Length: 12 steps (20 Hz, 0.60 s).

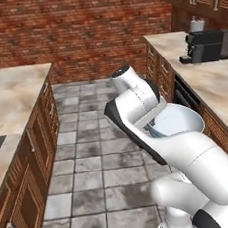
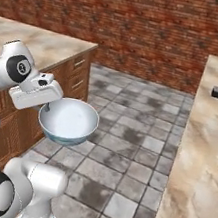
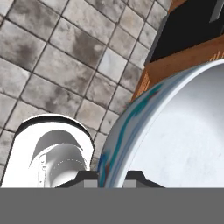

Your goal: Pick the cup and bowl from the counter and place them on the counter next to the sink.

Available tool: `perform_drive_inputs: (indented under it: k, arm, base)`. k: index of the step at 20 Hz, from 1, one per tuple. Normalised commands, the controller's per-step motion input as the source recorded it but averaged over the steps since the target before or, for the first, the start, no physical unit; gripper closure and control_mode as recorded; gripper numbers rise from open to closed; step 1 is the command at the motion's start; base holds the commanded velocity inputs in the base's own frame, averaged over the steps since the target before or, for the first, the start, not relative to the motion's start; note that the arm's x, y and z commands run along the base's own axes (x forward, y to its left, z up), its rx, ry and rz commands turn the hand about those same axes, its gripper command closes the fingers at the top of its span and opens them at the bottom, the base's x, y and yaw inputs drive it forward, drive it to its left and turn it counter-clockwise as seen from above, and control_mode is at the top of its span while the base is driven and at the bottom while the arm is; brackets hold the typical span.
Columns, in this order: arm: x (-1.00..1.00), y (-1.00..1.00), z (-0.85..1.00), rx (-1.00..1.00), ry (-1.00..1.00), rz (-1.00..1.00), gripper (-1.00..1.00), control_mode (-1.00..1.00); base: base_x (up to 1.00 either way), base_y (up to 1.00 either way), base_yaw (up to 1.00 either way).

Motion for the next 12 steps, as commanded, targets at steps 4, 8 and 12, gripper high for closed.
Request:
perform_drive_inputs:
  k: [4, 8, 12]
  arm:
    - [0.00, 0.00, 0.00, 0.00, 0.00, 0.00, 1.00, 1.00]
    - [0.00, 0.00, 0.00, 0.00, 0.00, 0.00, 1.00, 1.00]
    - [0.00, 0.00, 0.00, 0.00, 0.00, 0.00, 1.00, 1.00]
  base:
    - [1.00, 0.00, -0.01]
    - [1.00, 0.03, 0.00]
    - [1.00, 0.07, 0.00]
